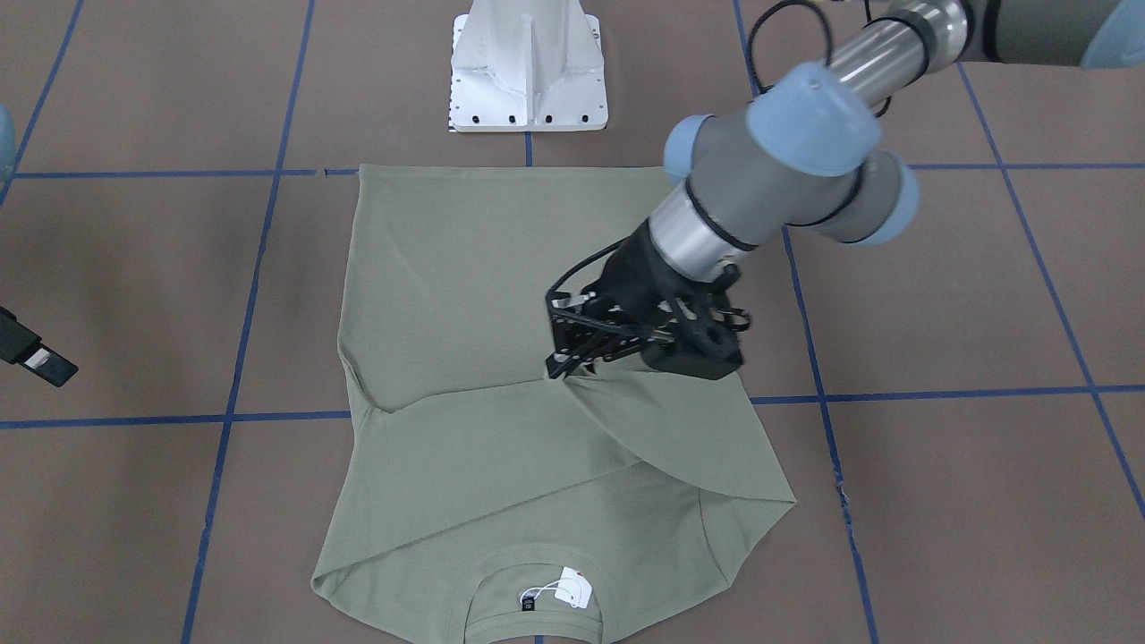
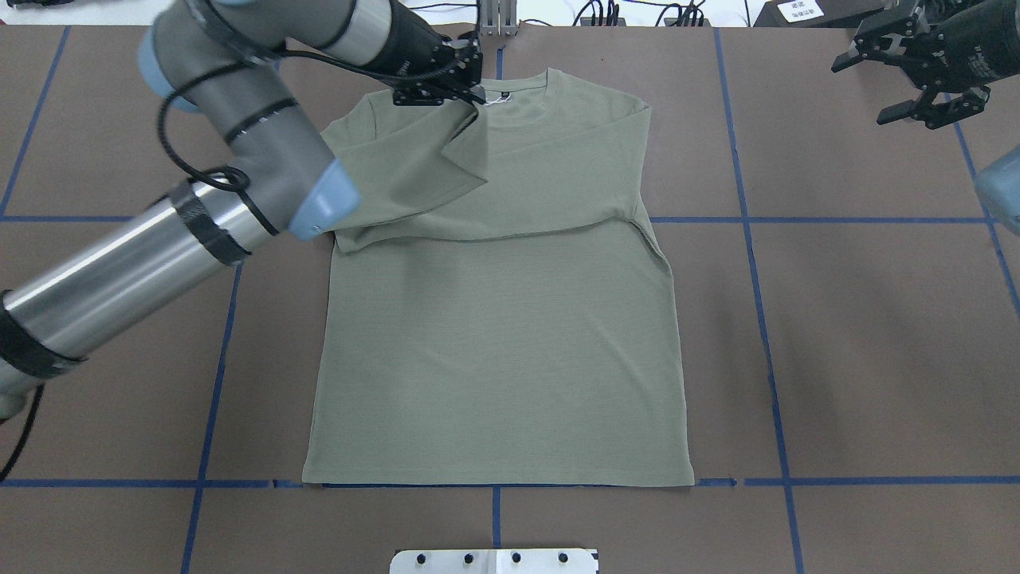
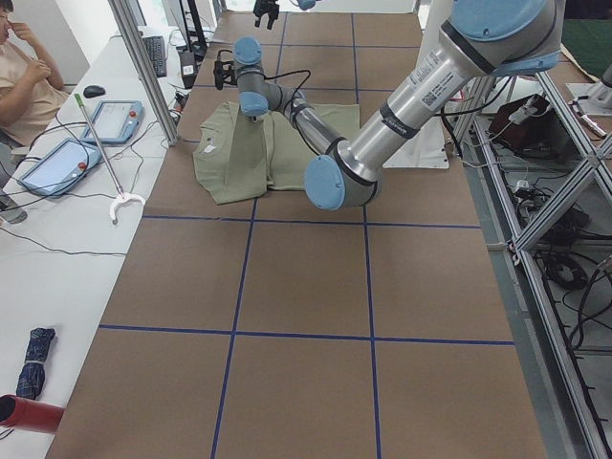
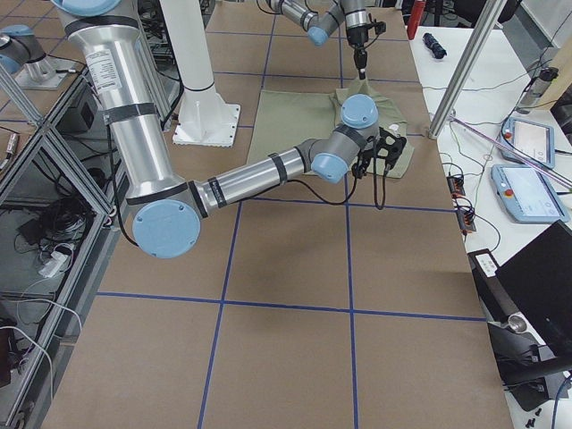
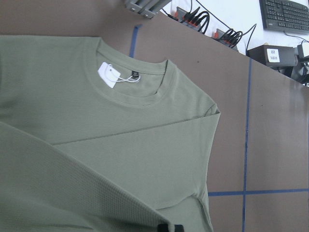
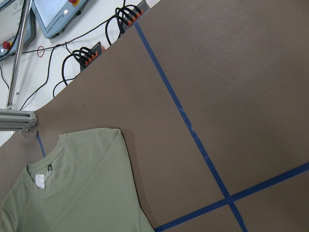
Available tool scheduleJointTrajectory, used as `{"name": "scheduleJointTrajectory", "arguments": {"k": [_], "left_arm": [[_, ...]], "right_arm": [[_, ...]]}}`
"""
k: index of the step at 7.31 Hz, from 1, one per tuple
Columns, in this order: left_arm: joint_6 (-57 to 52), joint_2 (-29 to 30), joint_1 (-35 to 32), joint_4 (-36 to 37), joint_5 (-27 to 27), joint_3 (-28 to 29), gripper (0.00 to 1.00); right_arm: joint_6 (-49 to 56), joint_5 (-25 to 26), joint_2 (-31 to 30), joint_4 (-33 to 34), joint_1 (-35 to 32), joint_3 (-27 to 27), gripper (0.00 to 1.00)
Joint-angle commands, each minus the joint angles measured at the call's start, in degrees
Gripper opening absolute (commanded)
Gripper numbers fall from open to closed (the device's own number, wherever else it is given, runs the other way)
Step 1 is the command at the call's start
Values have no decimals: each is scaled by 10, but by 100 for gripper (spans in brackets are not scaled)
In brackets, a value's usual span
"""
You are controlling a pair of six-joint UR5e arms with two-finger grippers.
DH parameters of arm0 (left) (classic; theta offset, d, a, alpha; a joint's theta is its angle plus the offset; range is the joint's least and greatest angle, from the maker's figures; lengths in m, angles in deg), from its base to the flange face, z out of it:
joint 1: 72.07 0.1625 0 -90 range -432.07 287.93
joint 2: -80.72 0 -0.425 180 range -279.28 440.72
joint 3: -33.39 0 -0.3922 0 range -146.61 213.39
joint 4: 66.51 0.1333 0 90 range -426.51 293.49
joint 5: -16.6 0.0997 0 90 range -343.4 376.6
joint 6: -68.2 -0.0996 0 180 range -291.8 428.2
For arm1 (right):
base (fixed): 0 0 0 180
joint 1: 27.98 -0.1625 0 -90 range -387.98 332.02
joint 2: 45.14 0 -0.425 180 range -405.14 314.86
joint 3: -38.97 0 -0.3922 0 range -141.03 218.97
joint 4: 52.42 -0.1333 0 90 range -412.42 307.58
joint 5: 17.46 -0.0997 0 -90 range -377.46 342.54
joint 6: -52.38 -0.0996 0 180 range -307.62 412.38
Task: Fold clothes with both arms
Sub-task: 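Fold the sleeve across the shirt body with the left gripper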
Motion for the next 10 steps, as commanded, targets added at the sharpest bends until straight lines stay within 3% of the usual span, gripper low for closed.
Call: {"name": "scheduleJointTrajectory", "arguments": {"k": [1,2,3,7,9,10], "left_arm": [[31,85,57,-70,79,134,0],[31,87,74,-71,95,139,0],[32,114,100,-72,144,168,0],[36,165,137,-87,181,221,0],[36,165,142,-124,190,228,86],[37,171,144,-124,194,228,89]], "right_arm": [[9,2,-9,1,-5,2,100],[9,2,-11,1,-6,2,100],[9,2,-19,0,-6,0,100],[9,2,-24,0,-11,3,100],[9,3,-23,0,-11,3,100],[9,4,-22,0,-11,3,100]]}}
